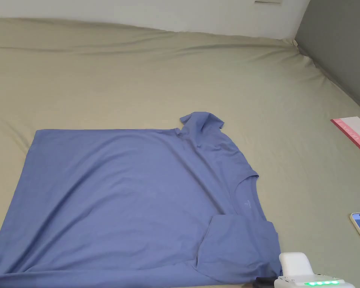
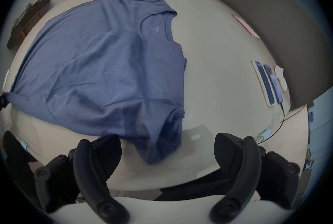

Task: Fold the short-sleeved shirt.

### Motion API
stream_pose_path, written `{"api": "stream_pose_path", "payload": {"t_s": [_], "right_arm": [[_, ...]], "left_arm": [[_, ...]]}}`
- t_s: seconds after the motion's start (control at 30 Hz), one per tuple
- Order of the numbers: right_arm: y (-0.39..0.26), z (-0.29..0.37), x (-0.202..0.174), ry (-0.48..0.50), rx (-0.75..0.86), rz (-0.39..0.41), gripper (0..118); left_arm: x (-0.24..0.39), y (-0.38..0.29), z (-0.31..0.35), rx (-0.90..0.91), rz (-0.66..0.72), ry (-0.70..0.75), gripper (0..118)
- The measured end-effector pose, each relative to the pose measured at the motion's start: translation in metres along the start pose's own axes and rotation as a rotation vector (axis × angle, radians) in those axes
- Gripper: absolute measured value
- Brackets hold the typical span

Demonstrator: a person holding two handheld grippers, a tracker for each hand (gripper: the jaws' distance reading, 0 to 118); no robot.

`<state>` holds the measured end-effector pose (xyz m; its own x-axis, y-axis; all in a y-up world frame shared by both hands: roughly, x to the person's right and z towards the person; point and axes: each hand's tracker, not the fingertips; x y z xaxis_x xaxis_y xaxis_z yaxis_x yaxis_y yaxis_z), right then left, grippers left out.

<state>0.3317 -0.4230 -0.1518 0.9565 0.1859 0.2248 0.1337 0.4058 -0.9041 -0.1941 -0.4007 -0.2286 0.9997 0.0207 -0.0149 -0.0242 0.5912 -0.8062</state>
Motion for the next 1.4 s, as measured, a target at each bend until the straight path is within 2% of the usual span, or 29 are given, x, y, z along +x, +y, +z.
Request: {"api": "stream_pose_path", "payload": {"t_s": [0.03, 0.07, 0.13, 0.17, 0.23, 0.27, 0.3, 0.33, 0.4, 0.43, 0.6, 0.73, 0.93, 1.03, 1.13, 1.3, 1.4], "right_arm": [[0.002, -0.001, 0.0, -0.002, -0.001, -0.011, 106], [0.004, -0.001, -0.001, 0.0, 0.002, -0.02, 98], [0.008, -0.006, 0.002, 0.071, 0.008, -0.025, 78], [0.009, -0.008, 0.001, 0.088, 0.006, -0.018, 61], [0.011, -0.011, -0.004, 0.087, 0.009, 0.015, 49], [0.01, -0.009, -0.004, 0.094, 0.025, 0.028, 28], [0.011, -0.004, -0.003, 0.156, 0.058, 0.006, 8], [0.011, -0.002, -0.001, 0.165, 0.079, -0.026, 7], [0.009, 0.0, 0.002, 0.142, 0.079, -0.005, 7], [0.008, 0.003, 0.005, 0.146, 0.109, -0.026, 7], [0.01, 0.02, 0.03, 0.233, 0.173, -0.133, 7], [0.021, 0.037, 0.041, 0.266, 0.254, -0.169, 7], [0.065, 0.04, 0.041, 0.277, 0.279, -0.204, 7], [0.09, 0.029, 0.037, 0.268, 0.28, -0.211, 7], [0.115, 0.01, 0.028, 0.283, 0.231, -0.256, 7], [0.149, -0.036, 0.024, 0.259, 0.171, -0.256, 7], [0.164, -0.053, 0.01, 0.23, 0.114, -0.237, 7]], "left_arm": [[0.002, 0.0, 0.0, -0.004, -0.007, 0.006, 4], [0.003, 0.0, 0.0, -0.008, -0.013, 0.011, 4], [0.005, 0.001, -0.001, -0.016, -0.026, 0.02, 4], [0.006, 0.001, -0.002, -0.021, -0.029, 0.021, 4], [0.007, 0.002, -0.005, -0.033, -0.039, 0.028, 4], [0.008, 0.002, -0.006, -0.037, -0.045, 0.032, 4], [0.009, 0.001, -0.007, -0.04, -0.047, 0.034, 4], [0.01, 0.0, -0.005, -0.02, -0.041, 0.05, 4], [0.011, 0.0, -0.001, -0.006, -0.029, 0.05, 4], [0.012, 0.0, 0.0, -0.003, -0.025, 0.046, 4], [0.004, 0.005, 0.005, 0.05, 0.017, 0.015, 4], [-0.003, 0.016, 0.012, 0.098, 0.062, -0.022, 4], [-0.003, 0.05, 0.007, 0.136, 0.139, -0.055, 4], [0.001, 0.071, -0.008, 0.141, 0.132, -0.057, 4], [0.005, 0.09, -0.029, 0.122, 0.112, -0.046, 4], [0.007, 0.113, -0.074, 0.06, 0.118, -0.036, 4], [0.013, 0.122, -0.098, 0.027, 0.076, -0.013, 4]]}}
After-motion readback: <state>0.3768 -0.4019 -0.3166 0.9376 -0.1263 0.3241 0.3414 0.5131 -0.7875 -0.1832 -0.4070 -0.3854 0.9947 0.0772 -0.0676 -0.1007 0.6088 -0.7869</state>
